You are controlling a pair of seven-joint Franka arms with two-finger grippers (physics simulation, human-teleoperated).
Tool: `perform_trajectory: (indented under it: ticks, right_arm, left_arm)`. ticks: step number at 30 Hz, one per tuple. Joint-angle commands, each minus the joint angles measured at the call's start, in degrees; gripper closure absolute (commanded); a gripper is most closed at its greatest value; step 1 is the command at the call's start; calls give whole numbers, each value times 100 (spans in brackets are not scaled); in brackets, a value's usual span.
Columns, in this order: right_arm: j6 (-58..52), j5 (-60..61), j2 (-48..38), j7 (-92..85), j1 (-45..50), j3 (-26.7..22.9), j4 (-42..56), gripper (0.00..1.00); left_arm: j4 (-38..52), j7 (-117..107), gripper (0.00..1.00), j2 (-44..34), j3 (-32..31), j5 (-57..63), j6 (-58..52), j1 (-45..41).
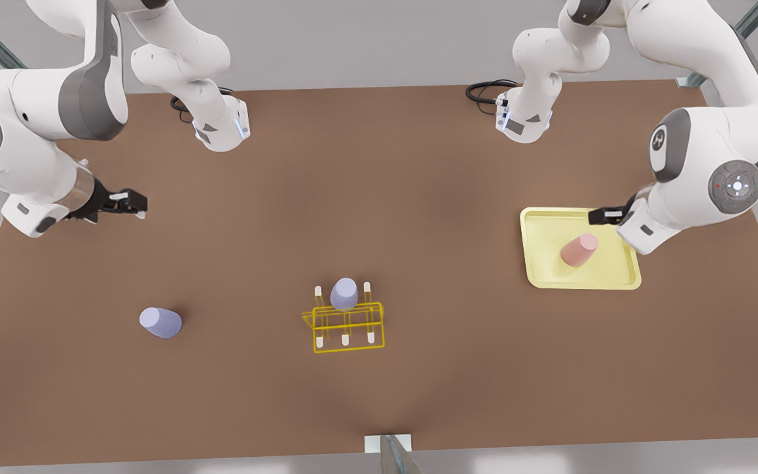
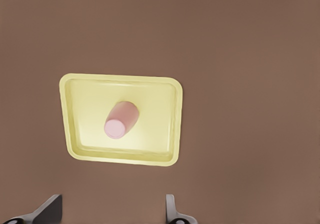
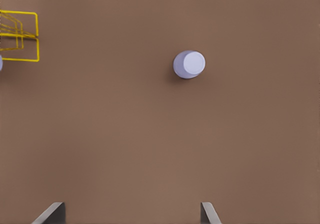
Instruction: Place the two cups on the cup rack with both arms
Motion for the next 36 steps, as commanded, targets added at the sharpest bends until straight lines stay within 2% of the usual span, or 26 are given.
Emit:
perform_trajectory:
  ticks: [1,3,6,8,13,17,19,27,34,36]
  right_arm:
    - [465,44,11,-195,-6,-6,-5,0]
    - [491,-35,125,-203,-6,-6,-5,0]
    - [982,-52,1143,-606,-445,-6,206,0]
    - [1247,-8,1750,-652,-691,-6,452,0]
    - [2662,475,2665,-1258,-1131,29,443,0]
    - [3620,1081,2779,-1188,-1105,38,-181,0]
    - [3866,1169,2999,-1170,-1113,29,-181,0]
    - [4086,862,3298,-1170,-1131,-6,-216,0]
    - [4754,915,3245,-1161,-1166,-15,-875,0]
    - [4859,967,3272,-1153,-1157,-6,-919,0]
  left_arm:
    - [-19,-297,0,-23,29,-339,535,10]
    - [-202,-157,0,-41,195,-322,789,54]
    - [-2030,1574,0,-41,776,-304,2817,299]
    - [-2654,1681,0,-32,785,-321,3750,432]
    - [-3701,1681,0,-23,785,-313,4929,388]
    - [-4132,1690,0,-15,776,-295,5290,353]
    - [-4273,1690,0,144,776,-295,5413,361]
    - [-4712,1663,0,319,776,-295,5457,397]
    - [-4800,1654,0,442,776,-295,5439,388]
    - [-4800,1654,10,451,785,-295,5439,388]
